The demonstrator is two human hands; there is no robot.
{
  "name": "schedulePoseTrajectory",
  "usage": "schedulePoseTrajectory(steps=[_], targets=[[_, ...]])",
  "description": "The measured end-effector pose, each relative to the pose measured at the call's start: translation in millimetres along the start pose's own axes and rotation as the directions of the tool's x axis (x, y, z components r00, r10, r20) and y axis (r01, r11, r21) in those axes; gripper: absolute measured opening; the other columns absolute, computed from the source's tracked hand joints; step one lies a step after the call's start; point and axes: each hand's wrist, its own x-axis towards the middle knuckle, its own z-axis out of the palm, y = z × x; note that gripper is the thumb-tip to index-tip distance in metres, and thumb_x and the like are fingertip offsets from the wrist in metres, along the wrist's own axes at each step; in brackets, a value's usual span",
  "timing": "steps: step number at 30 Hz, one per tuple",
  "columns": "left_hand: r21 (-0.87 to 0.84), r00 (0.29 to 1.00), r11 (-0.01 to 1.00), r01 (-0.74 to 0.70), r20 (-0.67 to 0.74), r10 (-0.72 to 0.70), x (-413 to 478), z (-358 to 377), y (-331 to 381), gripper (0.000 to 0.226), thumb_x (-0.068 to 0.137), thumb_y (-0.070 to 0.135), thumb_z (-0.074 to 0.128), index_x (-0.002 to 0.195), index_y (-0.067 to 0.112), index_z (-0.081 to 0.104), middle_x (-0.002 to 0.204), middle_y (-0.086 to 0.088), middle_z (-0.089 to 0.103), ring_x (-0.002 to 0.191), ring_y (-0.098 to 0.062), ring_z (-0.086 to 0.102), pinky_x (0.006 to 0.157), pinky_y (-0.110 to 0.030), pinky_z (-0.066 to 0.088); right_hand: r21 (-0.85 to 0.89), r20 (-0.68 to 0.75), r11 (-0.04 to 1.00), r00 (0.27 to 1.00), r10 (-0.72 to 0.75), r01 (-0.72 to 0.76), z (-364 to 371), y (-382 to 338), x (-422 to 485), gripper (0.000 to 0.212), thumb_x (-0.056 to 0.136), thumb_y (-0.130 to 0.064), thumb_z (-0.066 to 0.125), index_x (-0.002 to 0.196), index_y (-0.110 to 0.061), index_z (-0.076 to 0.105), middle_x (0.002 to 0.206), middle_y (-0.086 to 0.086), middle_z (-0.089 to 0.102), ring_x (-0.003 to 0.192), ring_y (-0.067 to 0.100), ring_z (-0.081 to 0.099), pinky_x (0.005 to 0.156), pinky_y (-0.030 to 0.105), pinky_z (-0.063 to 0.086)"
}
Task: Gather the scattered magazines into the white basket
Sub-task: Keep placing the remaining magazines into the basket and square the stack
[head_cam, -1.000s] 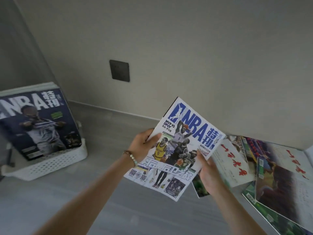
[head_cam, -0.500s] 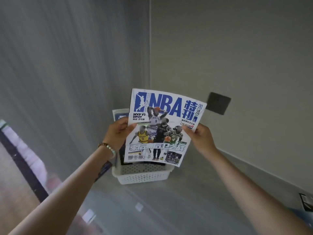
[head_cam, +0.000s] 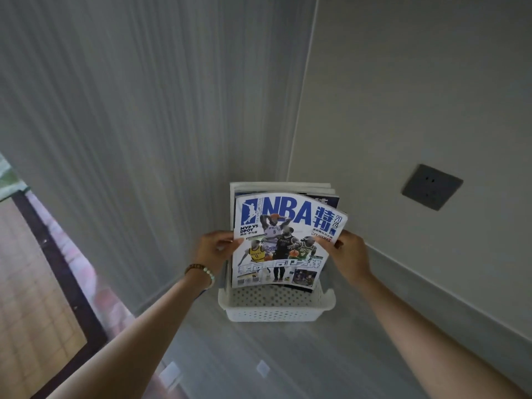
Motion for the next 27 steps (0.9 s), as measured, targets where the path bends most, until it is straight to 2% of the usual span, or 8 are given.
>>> schedulePoseTrajectory(steps=[3, 6, 9, 11, 14, 21, 24, 27], targets=[[0.006, 0.999, 0.999, 0.036, -0.003, -0.036, 2, 6, -15, 0.014, 0.077, 0.013, 0.070, 0.090, 0.008, 0.072, 0.085, 0.000, 0.069, 0.071, -0.006, 0.063, 0.067, -0.013, 0.050, 0.000, -0.004, 1.000, 1.000, 0.000, 0.000, 11, 7, -2, 0.021, 0.079, -0.032, 0.071, 0.094, -0.018, 0.074, 0.089, -0.002, 0.075, 0.065, 0.000, 0.064, 0.052, 0.017, 0.045], [-0.050, 0.995, 0.995, 0.091, -0.032, -0.093, 6, 7, -22, 0.007, 0.075, 0.013, 0.071, 0.083, 0.011, 0.071, 0.083, 0.000, 0.070, 0.070, -0.003, 0.063, 0.065, -0.012, 0.050, 0.036, -0.019, 0.998, 0.999, 0.046, -0.045, 18, 8, 2, 0.022, 0.078, -0.032, 0.072, 0.095, -0.017, 0.072, 0.086, -0.004, 0.074, 0.067, 0.007, 0.067, 0.055, 0.026, 0.053], [-0.048, 0.988, 0.989, 0.142, -0.050, -0.144, 11, 7, -24, 0.008, 0.073, 0.019, 0.073, 0.073, 0.018, 0.066, 0.079, 0.005, 0.069, 0.073, -0.007, 0.064, 0.068, -0.019, 0.052, 0.084, -0.030, 0.990, 0.993, 0.118, -0.115, 20, 8, 6, 0.019, 0.077, -0.035, 0.072, 0.088, -0.024, 0.063, 0.079, -0.015, 0.067, 0.066, -0.002, 0.060, 0.054, 0.013, 0.042], [-0.045, 0.983, 0.984, 0.172, -0.055, -0.175, 13, 7, -24, 0.010, 0.073, 0.023, 0.073, 0.072, 0.019, 0.064, 0.078, 0.009, 0.069, 0.075, -0.010, 0.065, 0.069, -0.023, 0.052, 0.097, -0.056, 0.985, 0.988, 0.147, -0.141, 20, 9, 5, 0.023, 0.075, -0.037, 0.073, 0.085, -0.027, 0.055, 0.076, -0.019, 0.061, 0.066, -0.002, 0.057, 0.054, 0.013, 0.038], [-0.050, 0.981, 0.982, 0.184, -0.053, -0.187, 14, 6, -24, 0.012, 0.073, 0.025, 0.074, 0.073, 0.019, 0.063, 0.079, 0.008, 0.069, 0.076, -0.012, 0.065, 0.071, -0.025, 0.053, 0.098, -0.077, 0.983, 0.984, 0.161, -0.153, 20, 15, 2, 0.031, 0.074, -0.039, 0.074, 0.086, -0.023, 0.051, 0.078, -0.015, 0.058, 0.070, 0.006, 0.056, 0.056, 0.019, 0.041], [-0.007, 0.982, 0.987, 0.158, -0.107, -0.158, 1, -1, -22, 0.023, 0.070, 0.031, 0.075, 0.079, 0.021, 0.056, 0.084, 0.003, 0.067, 0.079, -0.011, 0.062, 0.062, -0.014, 0.044, 0.136, -0.090, 0.974, 0.977, 0.192, -0.179, 21, 26, -14, 0.043, 0.071, -0.038, 0.076, 0.098, -0.016, 0.051, 0.094, -0.002, 0.054, 0.080, 0.017, 0.054, 0.064, 0.026, 0.046], [0.032, 0.995, 0.995, 0.097, -0.042, -0.095, -16, 2, -13, 0.020, 0.071, 0.037, 0.072, 0.072, 0.026, 0.057, 0.078, 0.007, 0.066, 0.073, -0.006, 0.061, 0.057, -0.011, 0.044, 0.179, -0.078, 0.965, 0.975, 0.210, -0.194, 16, 27, -24, 0.043, 0.072, -0.036, 0.076, 0.102, -0.015, 0.051, 0.102, 0.000, 0.054, 0.083, 0.019, 0.054, 0.064, 0.023, 0.044], [0.042, 0.995, 0.999, 0.017, 0.100, -0.021, -36, 17, 3, 0.014, 0.074, 0.037, 0.069, 0.070, 0.030, 0.059, 0.077, 0.008, 0.066, 0.069, -0.004, 0.062, 0.049, -0.011, 0.047, 0.194, -0.045, 0.955, 0.970, 0.237, -0.224, 7, 31, -41, 0.050, 0.074, -0.037, 0.075, 0.112, -0.015, 0.051, 0.110, -0.003, 0.052, 0.087, 0.017, 0.055, 0.065, 0.021, 0.043]])
